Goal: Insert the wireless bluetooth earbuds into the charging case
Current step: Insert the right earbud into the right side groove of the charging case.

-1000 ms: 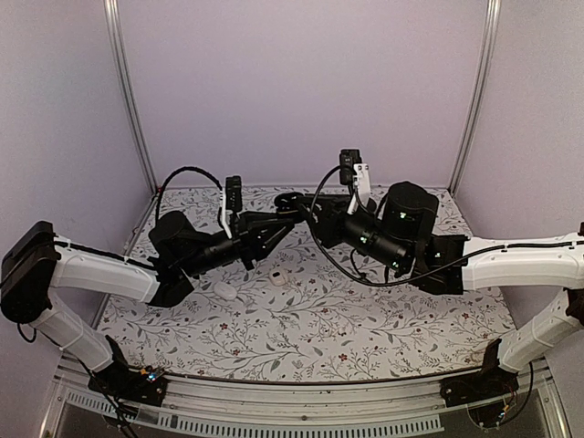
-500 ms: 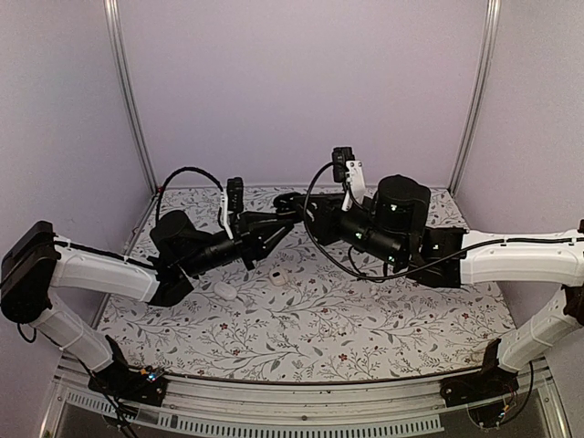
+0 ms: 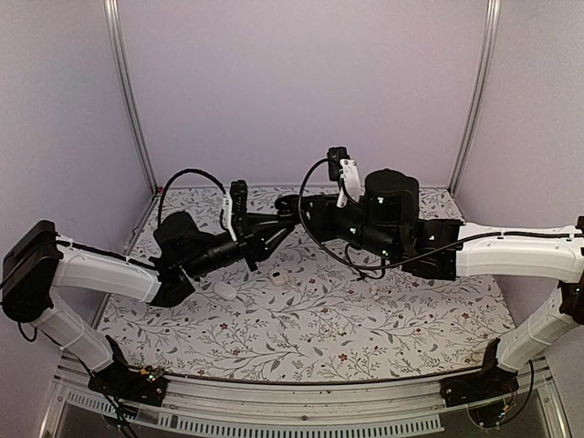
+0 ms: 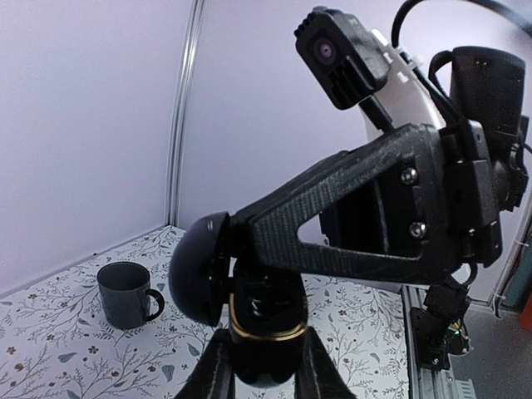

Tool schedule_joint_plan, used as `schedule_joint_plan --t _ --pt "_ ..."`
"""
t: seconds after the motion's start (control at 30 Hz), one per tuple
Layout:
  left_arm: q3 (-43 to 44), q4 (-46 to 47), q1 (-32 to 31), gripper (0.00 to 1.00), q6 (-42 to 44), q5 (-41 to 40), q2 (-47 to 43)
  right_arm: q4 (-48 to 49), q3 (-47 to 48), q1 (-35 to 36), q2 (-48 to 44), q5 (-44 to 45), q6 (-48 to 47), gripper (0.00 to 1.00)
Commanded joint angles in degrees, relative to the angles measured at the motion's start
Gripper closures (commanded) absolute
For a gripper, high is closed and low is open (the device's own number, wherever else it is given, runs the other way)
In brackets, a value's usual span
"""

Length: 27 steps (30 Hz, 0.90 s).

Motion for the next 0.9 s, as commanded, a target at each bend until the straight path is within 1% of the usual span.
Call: schedule_joint_plan --t 0.0,0.07,0.2,0.27,0.33,0.43,0.6,0.87 --pt "0.7 1.7 -1.2 1.0 0.9 -1.5 1.4 -5.6 2.4 1.0 1.8 -3.1 3.6 0.71" --pt "0.2 2.3 -1.3 1.0 0.6 -2.2 1.7 -7.1 2.6 1.0 1.8 -2.9 4.3 0.68" --pt "-0.7 3.4 -1.5 1.0 0.3 -3.2 2.3 -9.6 3.2 1.1 1.7 -2.7 6.6 0.63" --pt "-1.1 3.9 -1.7 1.0 0.1 -3.7 2.5 -11.4 4.1 1.0 1.7 -2.3 7.8 0.62" --pt "-1.5 4.4 -1.7 1.0 0.0 -4.2 2.6 -12.9 4.2 1.0 1.6 -1.9 8.8 0.59" --pt "-1.8 5.4 -1.8 1.0 -0.7 -4.5 3.0 -16.8 7.1 0.3 2.0 -1.8 11.3 0.58" --pt "-2.1 7.6 -1.7 1.0 -1.9 -4.5 4.2 -19.5 7.5 -0.8 1.7 -2.0 14.7 0.56" --pt "-2.5 9.0 -1.7 1.0 -2.5 -4.5 5.1 -21.2 8.7 -1.3 1.1 -1.6 15.0 0.39"
